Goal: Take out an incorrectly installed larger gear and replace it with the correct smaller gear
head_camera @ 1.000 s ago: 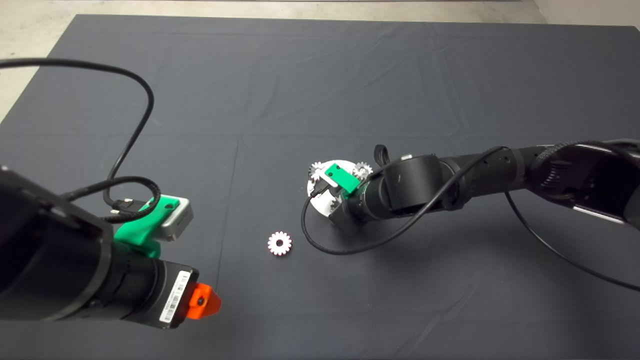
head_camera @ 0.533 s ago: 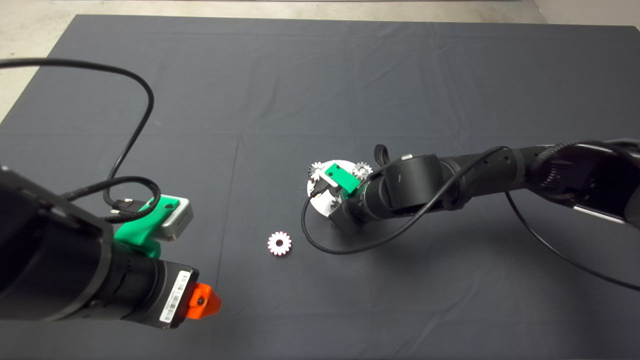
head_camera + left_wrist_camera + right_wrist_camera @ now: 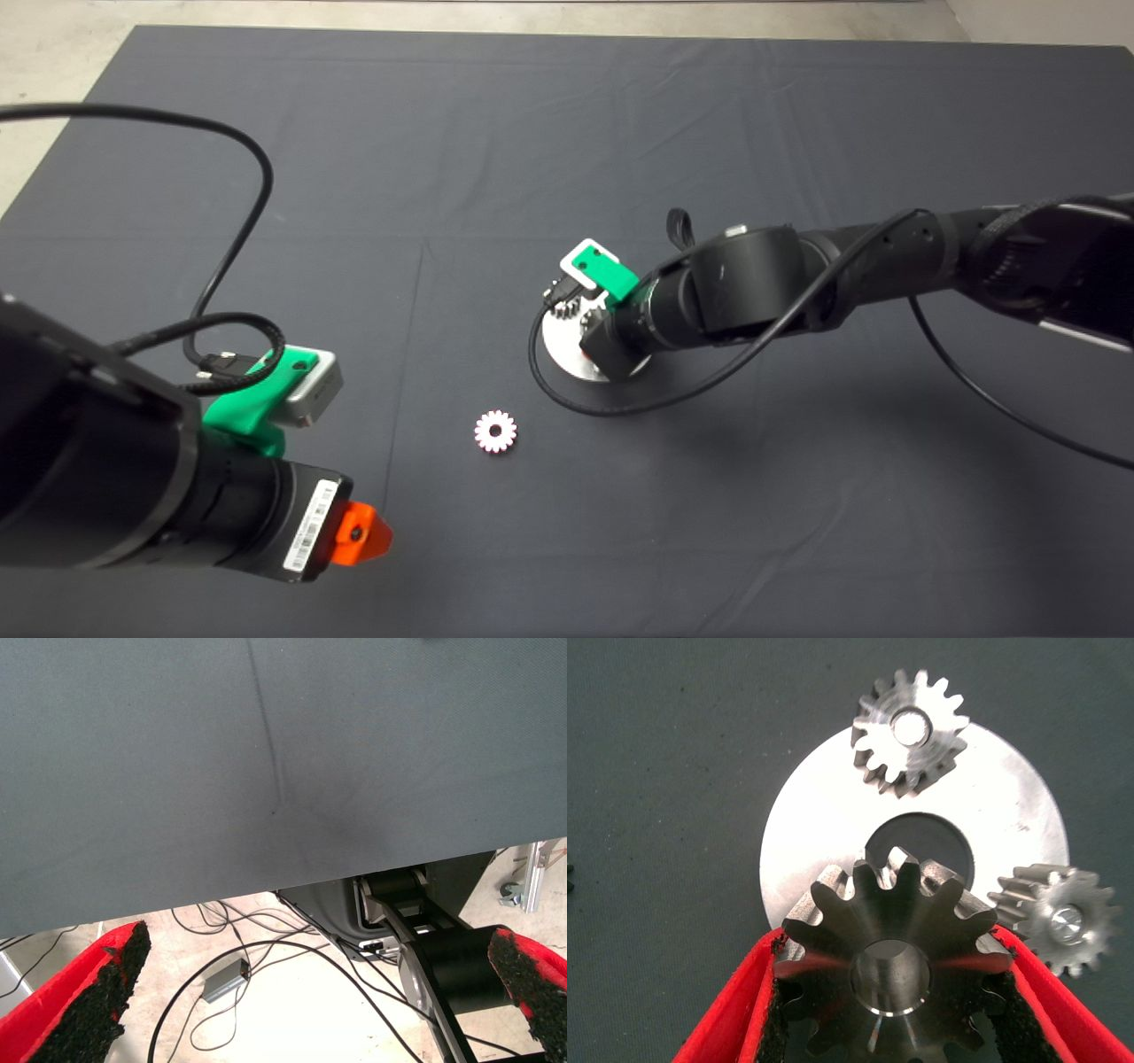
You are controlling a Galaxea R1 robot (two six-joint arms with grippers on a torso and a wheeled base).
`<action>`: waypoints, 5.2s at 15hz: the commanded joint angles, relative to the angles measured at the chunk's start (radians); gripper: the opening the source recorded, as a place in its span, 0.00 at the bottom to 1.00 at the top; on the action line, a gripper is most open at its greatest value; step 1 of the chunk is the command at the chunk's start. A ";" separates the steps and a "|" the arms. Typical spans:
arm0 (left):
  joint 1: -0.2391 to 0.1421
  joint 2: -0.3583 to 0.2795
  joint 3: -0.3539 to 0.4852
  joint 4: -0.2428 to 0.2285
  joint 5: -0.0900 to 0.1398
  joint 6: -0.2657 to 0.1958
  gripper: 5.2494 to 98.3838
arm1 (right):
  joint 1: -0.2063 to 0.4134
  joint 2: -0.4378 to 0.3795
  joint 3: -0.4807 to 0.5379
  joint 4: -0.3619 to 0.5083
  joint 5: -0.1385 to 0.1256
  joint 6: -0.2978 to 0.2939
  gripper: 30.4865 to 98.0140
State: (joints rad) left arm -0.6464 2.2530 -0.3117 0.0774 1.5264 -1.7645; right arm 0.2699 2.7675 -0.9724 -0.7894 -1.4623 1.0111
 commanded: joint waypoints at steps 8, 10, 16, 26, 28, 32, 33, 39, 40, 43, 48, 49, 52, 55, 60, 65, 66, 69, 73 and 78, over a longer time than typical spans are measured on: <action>-0.015 0.000 0.011 -0.011 0.040 0.005 1.00 | 0.069 -0.274 0.147 0.121 0.011 0.068 0.27; -0.014 0.003 -0.016 0.005 0.067 0.010 1.00 | 0.068 -0.360 0.201 0.119 0.010 0.069 0.27; 0.091 0.102 -0.283 0.163 0.075 0.190 1.00 | 0.044 -0.504 0.224 0.115 0.011 0.069 0.27; 0.144 0.230 -0.425 0.267 0.075 0.259 1.00 | -0.009 -0.545 0.247 0.111 0.011 0.069 0.32; 0.174 0.230 -0.449 0.277 0.075 0.264 1.00 | -0.009 -0.547 0.246 0.111 0.010 0.069 0.32; 0.189 0.230 -0.456 0.277 0.075 0.264 1.00 | 0.056 -0.561 0.273 0.128 0.008 0.070 0.43; 0.191 0.230 -0.464 0.275 0.077 0.264 1.00 | 0.105 -0.564 0.275 0.174 0.007 0.070 0.48; 0.201 0.228 -0.469 0.274 0.077 0.261 1.00 | 0.464 -0.620 0.272 0.741 0.010 0.103 0.61; 0.201 0.228 -0.467 0.272 0.077 0.255 1.00 | 0.471 -0.651 0.276 0.822 0.010 0.110 0.61; 0.217 0.233 -0.478 0.274 0.075 0.253 1.00 | 0.471 -0.763 0.381 0.886 0.019 0.118 0.70; 0.295 0.236 -0.498 0.301 0.074 0.249 1.00 | 0.471 -0.811 0.482 0.907 0.013 0.173 0.70; 0.298 0.236 -0.498 0.308 0.074 0.246 1.00 | 0.471 -0.811 0.491 0.917 0.013 0.190 0.70; 0.304 0.238 -0.501 0.320 0.074 0.246 1.00 | 0.471 -0.811 0.503 0.922 0.014 0.193 0.70; 0.304 0.238 -0.503 0.318 0.070 0.244 1.00 | 0.471 -0.809 0.503 0.921 0.014 0.193 0.70; 0.303 0.325 -0.526 0.318 0.066 0.234 1.00 | 0.471 -0.809 0.502 0.921 0.014 0.193 0.70; 0.307 0.328 -0.547 0.320 0.064 0.221 1.00 | 0.473 -0.809 0.502 0.921 0.014 0.193 0.70; 0.310 0.328 -0.549 0.320 0.064 0.221 1.00 | 0.473 -0.809 0.502 0.921 0.014 0.192 0.70; 0.330 0.327 -0.569 0.326 0.064 0.232 1.00 | 0.473 -0.809 0.502 0.921 0.014 0.193 0.70; 0.390 0.330 -0.576 0.383 0.066 0.243 1.00 | 0.473 -0.809 0.502 0.921 0.014 0.193 0.70; 0.405 0.330 -0.581 0.404 0.066 0.246 1.00 | 0.473 -0.814 0.502 0.921 0.016 0.193 0.70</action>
State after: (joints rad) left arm -0.2413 2.5817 -0.8828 0.4492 1.5240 -1.5272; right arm 0.7206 1.9583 -0.4743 0.0977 -1.4479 1.1983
